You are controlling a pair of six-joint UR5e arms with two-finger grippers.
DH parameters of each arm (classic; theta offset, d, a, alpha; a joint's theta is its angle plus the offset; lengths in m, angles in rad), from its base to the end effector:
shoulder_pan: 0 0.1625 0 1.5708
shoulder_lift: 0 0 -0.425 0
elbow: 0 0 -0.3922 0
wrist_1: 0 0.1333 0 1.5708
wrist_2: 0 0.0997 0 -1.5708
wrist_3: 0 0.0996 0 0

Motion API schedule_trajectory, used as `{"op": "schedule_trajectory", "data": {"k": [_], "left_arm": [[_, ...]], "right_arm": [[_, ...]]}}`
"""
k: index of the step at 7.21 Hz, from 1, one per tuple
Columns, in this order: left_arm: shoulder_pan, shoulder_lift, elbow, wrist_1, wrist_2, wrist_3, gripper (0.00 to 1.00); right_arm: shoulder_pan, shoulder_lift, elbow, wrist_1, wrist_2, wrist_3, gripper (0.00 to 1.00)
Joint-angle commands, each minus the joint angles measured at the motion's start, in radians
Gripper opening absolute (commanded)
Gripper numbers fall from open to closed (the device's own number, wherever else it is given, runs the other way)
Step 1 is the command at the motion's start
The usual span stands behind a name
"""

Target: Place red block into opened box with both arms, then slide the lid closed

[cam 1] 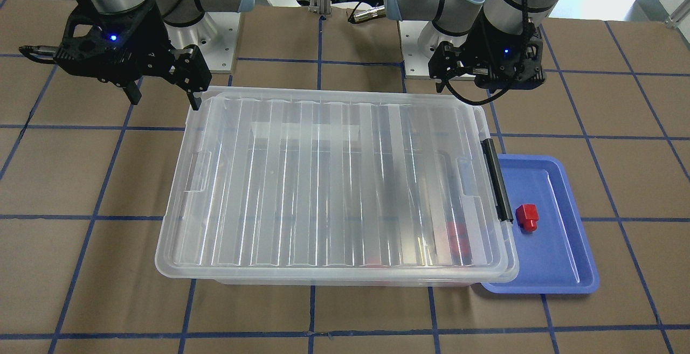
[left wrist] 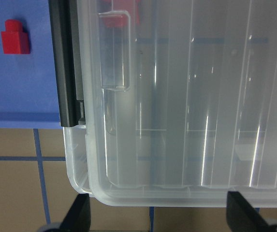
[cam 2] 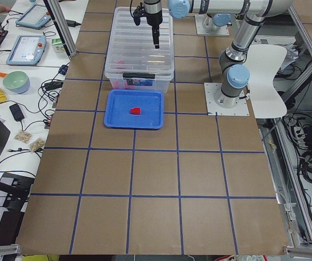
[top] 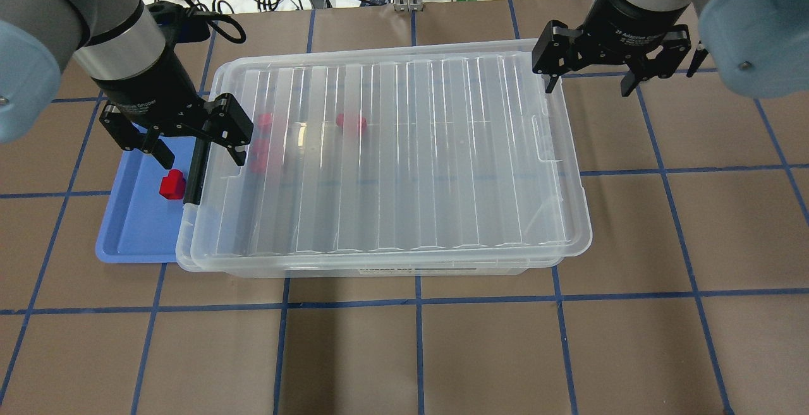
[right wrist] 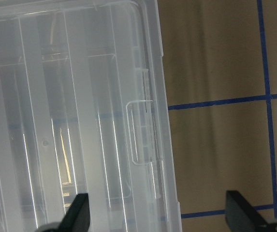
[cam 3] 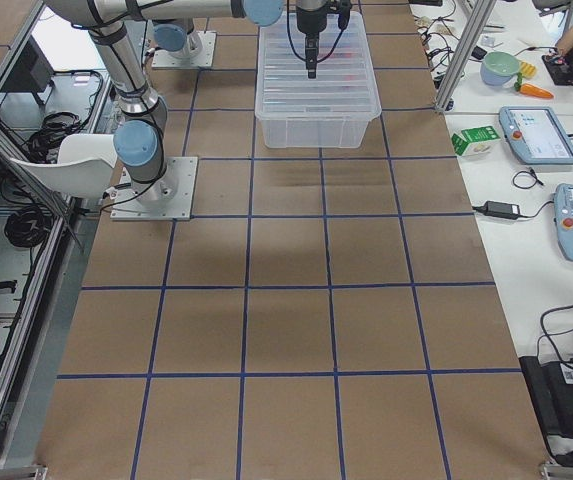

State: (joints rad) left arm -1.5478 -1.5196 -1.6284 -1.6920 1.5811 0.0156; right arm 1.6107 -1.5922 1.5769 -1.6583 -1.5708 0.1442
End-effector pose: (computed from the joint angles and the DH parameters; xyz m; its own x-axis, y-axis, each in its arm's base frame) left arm -0.1217 -0.4596 0.4730 -0.9999 -0.0062 -0.0082 -0.0072 0.9918 0.1274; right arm 0.1528 -0.4867 0.5046 -0.9945 0.1034 -0.0147 0.1043 0.9893 -0.1016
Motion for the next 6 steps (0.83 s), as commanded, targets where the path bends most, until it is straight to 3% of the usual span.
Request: {"op": "schedule_trajectory", "data": {"k": [1, 4, 6], "left_arm": [[0.0, 0.006, -0.002, 0.0, 0.005, -0.006, 1.0], [0.002, 0.009, -0.004, -0.002, 0.005, 0.0, 1.0], [0.005, 0.009, -0.005, -0.003, 0.005, 0.0, 1.0]], "right_arm": [[-0.005, 0.001, 0.0, 0.0, -0.002, -0.003, 1.0], [-0.032, 0.003, 0.032, -0.017, 0.0, -0.124, 1.0], [-0.081, 0.006, 0.15, -0.108, 0.015, -0.147, 1.0]]}}
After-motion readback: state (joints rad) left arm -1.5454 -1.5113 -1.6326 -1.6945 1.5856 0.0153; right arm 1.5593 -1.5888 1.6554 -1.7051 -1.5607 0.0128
